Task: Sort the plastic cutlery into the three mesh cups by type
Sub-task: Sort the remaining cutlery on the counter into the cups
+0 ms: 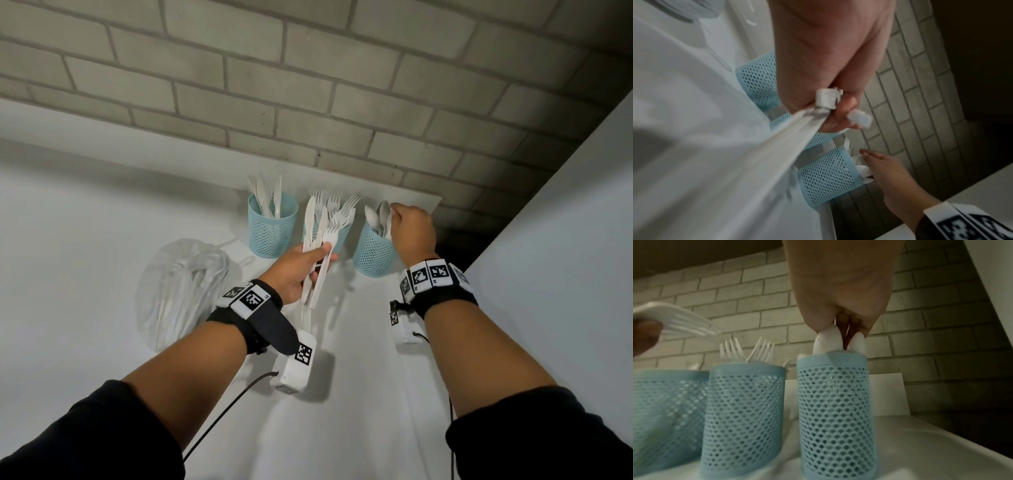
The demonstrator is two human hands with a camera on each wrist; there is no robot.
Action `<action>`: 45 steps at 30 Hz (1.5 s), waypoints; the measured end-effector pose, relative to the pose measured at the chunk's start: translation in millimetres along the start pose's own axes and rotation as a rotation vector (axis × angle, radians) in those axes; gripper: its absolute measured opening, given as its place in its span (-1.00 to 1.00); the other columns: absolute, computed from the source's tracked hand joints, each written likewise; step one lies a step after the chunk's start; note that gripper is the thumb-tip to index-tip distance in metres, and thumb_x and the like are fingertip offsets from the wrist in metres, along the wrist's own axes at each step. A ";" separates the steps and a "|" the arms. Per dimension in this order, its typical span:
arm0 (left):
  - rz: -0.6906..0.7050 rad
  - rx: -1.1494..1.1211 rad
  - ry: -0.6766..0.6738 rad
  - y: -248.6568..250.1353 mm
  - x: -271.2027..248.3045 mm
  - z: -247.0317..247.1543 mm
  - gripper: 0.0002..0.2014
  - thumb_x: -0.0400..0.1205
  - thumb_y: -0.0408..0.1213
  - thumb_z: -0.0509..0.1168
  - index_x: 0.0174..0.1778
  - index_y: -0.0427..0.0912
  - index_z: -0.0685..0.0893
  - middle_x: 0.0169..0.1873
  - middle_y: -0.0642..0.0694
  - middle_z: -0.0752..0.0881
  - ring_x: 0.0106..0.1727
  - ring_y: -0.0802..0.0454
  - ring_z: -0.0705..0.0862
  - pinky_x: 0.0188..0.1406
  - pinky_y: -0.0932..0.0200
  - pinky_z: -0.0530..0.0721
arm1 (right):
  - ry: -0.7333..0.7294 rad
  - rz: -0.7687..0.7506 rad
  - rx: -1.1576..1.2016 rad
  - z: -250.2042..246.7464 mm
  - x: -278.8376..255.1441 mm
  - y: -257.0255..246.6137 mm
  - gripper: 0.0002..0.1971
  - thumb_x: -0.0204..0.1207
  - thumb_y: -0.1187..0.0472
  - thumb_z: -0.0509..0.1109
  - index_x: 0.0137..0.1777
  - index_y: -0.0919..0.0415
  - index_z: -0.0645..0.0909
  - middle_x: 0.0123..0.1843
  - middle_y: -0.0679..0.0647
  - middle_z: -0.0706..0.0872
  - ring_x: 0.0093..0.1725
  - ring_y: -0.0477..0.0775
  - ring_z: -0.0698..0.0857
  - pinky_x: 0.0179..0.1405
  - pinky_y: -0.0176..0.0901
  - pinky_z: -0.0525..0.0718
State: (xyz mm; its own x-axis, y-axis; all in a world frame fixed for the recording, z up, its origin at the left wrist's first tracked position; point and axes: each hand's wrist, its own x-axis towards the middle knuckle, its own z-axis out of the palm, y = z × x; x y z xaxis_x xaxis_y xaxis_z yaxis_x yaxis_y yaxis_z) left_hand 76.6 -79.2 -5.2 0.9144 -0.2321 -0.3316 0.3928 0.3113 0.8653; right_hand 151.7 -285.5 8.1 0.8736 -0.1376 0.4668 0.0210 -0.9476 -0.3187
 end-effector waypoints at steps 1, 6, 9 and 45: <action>0.000 0.009 0.002 -0.5 -0.5 0.2 -0.93 0.70 -0.25 0.22 -0.06 -0.11 0.60 -0.24 -0.03 0.69 -0.41 0.14 0.34 -0.66 0.43 0.36 | 0.002 0.008 -0.008 -1.5 1.7 -2.8 -0.71 0.61 0.28 0.15 -0.23 0.39 0.63 -0.19 0.41 0.68 -0.19 0.28 0.57 -0.28 -0.09 0.35; 0.015 0.002 0.009 -1.6 -2.0 -0.3 -0.97 0.65 -0.25 0.30 -0.06 -0.09 0.63 -0.31 0.04 0.75 -0.43 0.17 0.34 -0.68 0.45 0.35 | 0.180 -0.023 0.275 -24.9 -5.7 -35.3 -0.77 0.58 0.28 0.28 0.09 0.31 0.73 0.02 0.19 0.68 0.04 0.16 0.60 0.00 -0.25 0.44; 0.040 -0.020 0.013 -1.8 -2.9 -1.3 -0.96 0.61 -0.28 0.35 -0.08 -0.12 0.62 -0.42 0.08 0.78 -0.52 0.25 0.44 -0.70 0.46 0.31 | -0.096 0.056 0.676 -41.2 -19.5 -60.1 -0.86 0.57 0.20 0.36 0.03 0.18 0.72 -0.24 -0.06 0.68 -0.30 -0.12 0.60 -0.23 -0.33 0.55; -0.015 -0.257 -0.255 10.7 -21.4 -30.8 -0.76 0.72 -0.50 0.05 0.18 -0.36 0.60 -0.11 -0.12 0.71 -0.30 0.18 0.70 -0.22 0.37 0.73 | 0.060 -0.074 0.386 -6.7 -14.4 -97.7 -0.75 0.59 0.27 0.26 0.17 0.26 0.70 0.15 0.18 0.70 0.14 0.17 0.58 0.07 -0.21 0.45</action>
State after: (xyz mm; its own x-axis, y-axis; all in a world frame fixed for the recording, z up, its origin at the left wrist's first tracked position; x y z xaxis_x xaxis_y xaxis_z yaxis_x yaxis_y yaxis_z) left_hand 64.2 -42.5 -0.4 0.8675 -0.4507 -0.2106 0.4469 0.5200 0.7279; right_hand 133.8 -192.9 38.1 0.8329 -0.1002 0.5443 0.2746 -0.7790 -0.5637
